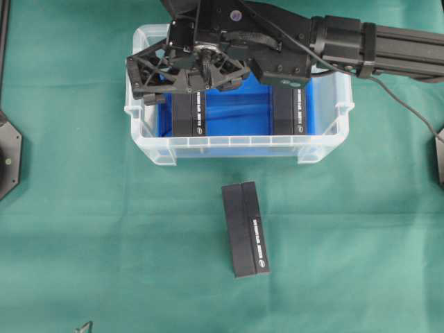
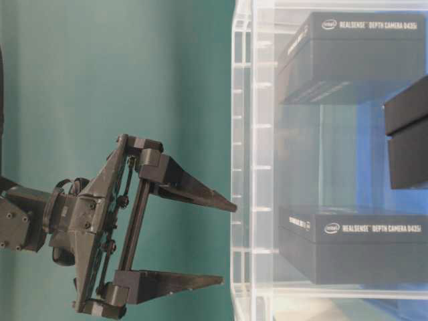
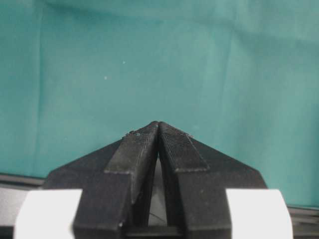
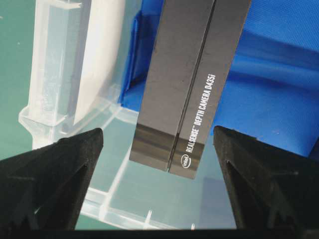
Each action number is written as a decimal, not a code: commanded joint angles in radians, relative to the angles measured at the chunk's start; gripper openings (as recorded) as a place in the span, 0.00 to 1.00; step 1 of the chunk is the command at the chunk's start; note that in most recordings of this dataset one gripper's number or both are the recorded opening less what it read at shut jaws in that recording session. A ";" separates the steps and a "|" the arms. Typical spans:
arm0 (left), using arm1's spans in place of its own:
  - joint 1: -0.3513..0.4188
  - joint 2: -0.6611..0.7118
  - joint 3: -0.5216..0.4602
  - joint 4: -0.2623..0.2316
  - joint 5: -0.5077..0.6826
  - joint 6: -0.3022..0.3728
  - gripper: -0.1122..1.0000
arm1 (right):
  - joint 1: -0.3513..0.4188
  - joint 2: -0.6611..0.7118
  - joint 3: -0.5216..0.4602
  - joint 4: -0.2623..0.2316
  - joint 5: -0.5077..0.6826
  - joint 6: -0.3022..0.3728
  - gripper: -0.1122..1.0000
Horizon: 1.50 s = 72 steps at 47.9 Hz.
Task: Take the box out of the case with the right arm.
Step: 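Lower the open right gripper around the left black box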
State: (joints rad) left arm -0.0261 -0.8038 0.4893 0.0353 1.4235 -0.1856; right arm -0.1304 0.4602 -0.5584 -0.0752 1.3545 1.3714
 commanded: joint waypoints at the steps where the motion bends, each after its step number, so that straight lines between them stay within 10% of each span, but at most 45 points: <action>1: 0.003 0.003 -0.015 0.003 -0.003 0.002 0.12 | 0.002 -0.026 -0.025 -0.003 -0.002 0.002 0.93; 72: 0.003 0.003 -0.015 0.003 -0.003 0.000 0.12 | 0.000 0.002 -0.021 -0.031 -0.002 0.002 0.93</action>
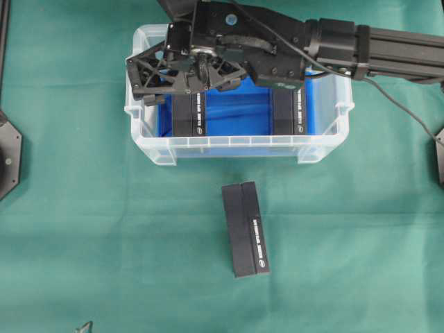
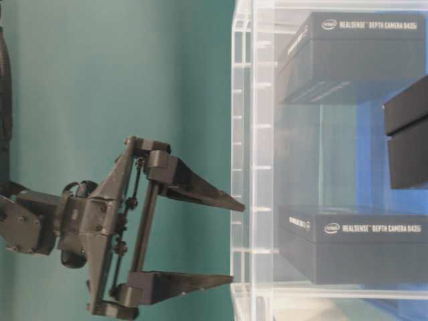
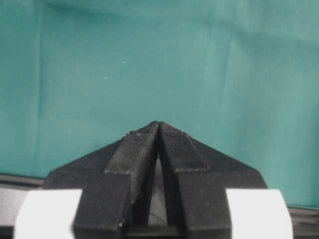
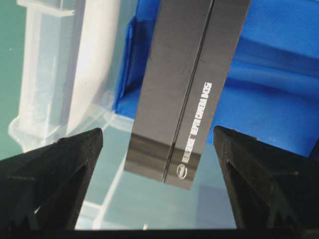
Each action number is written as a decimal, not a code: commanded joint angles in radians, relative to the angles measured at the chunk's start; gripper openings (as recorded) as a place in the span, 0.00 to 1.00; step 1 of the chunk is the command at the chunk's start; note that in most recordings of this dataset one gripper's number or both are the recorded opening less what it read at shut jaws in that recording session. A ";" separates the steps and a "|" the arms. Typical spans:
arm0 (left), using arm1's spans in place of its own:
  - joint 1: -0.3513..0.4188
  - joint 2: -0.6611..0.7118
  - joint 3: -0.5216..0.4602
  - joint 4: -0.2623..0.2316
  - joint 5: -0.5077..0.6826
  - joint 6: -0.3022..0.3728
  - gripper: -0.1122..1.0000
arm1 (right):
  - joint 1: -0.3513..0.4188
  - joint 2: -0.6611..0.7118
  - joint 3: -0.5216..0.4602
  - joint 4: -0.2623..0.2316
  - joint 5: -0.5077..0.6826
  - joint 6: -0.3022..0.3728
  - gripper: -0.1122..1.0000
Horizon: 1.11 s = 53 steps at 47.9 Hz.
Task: Take the box out of the case with the right arm.
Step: 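Lower the open right gripper around the left black box, then close the right gripper on the left black box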
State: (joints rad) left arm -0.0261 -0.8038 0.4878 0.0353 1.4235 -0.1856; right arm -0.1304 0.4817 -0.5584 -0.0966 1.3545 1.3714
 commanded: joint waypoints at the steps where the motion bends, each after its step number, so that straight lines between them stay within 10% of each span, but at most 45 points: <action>1: 0.002 0.005 -0.014 0.003 -0.003 0.000 0.12 | 0.000 -0.018 -0.020 -0.012 -0.002 0.002 0.93; 53: 0.003 0.003 -0.014 0.003 -0.003 -0.005 0.12 | -0.026 0.060 0.133 -0.032 -0.193 0.020 0.93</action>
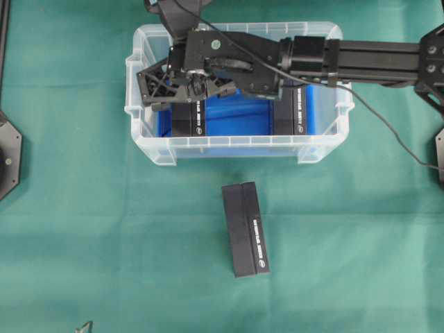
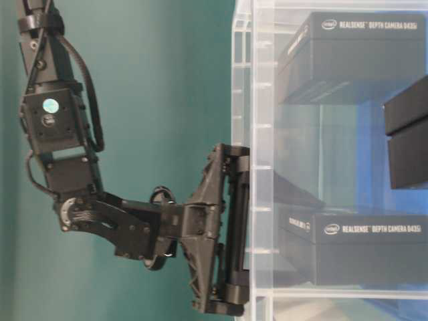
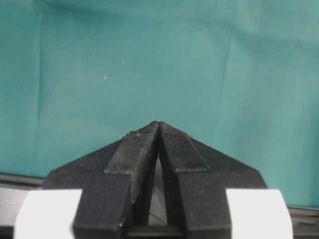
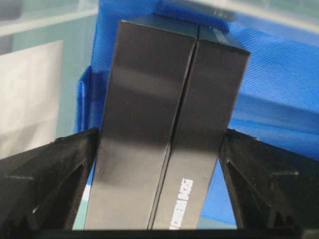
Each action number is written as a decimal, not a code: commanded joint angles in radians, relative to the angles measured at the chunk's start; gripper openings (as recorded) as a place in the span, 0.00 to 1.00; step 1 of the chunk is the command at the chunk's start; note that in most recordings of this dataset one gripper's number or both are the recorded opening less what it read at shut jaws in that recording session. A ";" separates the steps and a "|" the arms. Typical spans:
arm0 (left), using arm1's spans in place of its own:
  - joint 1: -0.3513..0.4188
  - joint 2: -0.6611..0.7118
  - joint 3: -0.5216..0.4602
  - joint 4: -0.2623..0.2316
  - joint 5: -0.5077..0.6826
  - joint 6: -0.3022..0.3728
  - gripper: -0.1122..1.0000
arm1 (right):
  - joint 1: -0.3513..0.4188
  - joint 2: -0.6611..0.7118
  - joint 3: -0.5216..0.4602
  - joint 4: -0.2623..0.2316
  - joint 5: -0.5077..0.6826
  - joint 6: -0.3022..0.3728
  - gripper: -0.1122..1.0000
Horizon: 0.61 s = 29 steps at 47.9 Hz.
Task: Take the box out of the case with the right arm.
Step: 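Close the right gripper on the left black box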
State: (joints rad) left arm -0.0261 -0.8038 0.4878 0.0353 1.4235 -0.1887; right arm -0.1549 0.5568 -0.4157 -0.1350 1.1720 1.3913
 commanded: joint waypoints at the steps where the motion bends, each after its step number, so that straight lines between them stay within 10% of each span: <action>1: 0.003 0.003 -0.014 0.002 -0.003 -0.002 0.12 | -0.002 -0.014 -0.009 0.008 -0.011 0.000 0.93; 29: 0.002 0.005 -0.012 0.002 -0.003 -0.002 0.12 | 0.009 -0.011 -0.009 0.038 0.034 0.066 0.86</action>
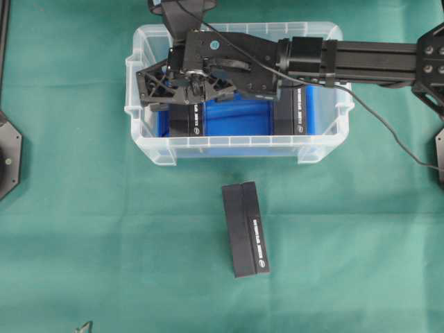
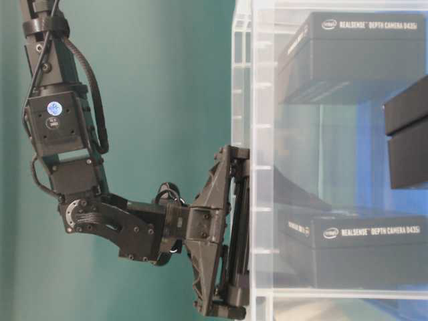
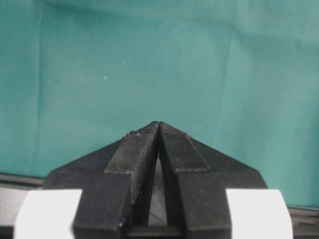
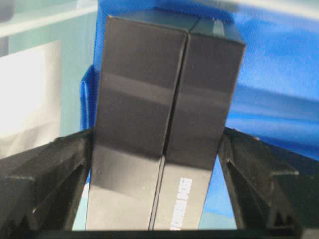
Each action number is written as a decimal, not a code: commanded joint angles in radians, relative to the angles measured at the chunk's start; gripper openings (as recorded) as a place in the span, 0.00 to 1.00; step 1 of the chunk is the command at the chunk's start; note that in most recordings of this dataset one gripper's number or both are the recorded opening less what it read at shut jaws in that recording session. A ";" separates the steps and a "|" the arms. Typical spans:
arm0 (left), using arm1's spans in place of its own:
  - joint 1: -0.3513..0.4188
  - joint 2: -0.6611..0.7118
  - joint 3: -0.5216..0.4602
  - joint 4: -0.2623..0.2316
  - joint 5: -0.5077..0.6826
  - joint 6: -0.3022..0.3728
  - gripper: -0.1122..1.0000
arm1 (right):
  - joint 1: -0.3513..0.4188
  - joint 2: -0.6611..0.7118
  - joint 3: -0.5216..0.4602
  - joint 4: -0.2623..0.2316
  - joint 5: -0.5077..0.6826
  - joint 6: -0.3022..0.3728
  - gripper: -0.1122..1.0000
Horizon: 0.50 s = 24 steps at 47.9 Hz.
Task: Take the box out of the case with the right arm.
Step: 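Close the right gripper on the left black box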
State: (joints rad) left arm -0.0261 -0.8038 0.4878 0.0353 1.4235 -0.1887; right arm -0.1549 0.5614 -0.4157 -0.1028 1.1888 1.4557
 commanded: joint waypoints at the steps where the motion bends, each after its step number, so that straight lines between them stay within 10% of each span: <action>1: 0.002 0.003 -0.014 0.003 -0.003 -0.002 0.12 | 0.011 -0.014 -0.009 0.008 0.020 0.003 0.82; 24: 0.003 0.003 -0.014 0.002 -0.003 0.000 0.12 | 0.014 -0.015 -0.026 0.012 0.034 0.003 0.72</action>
State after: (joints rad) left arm -0.0261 -0.8038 0.4878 0.0353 1.4235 -0.1887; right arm -0.1519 0.5645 -0.4188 -0.0920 1.2210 1.4619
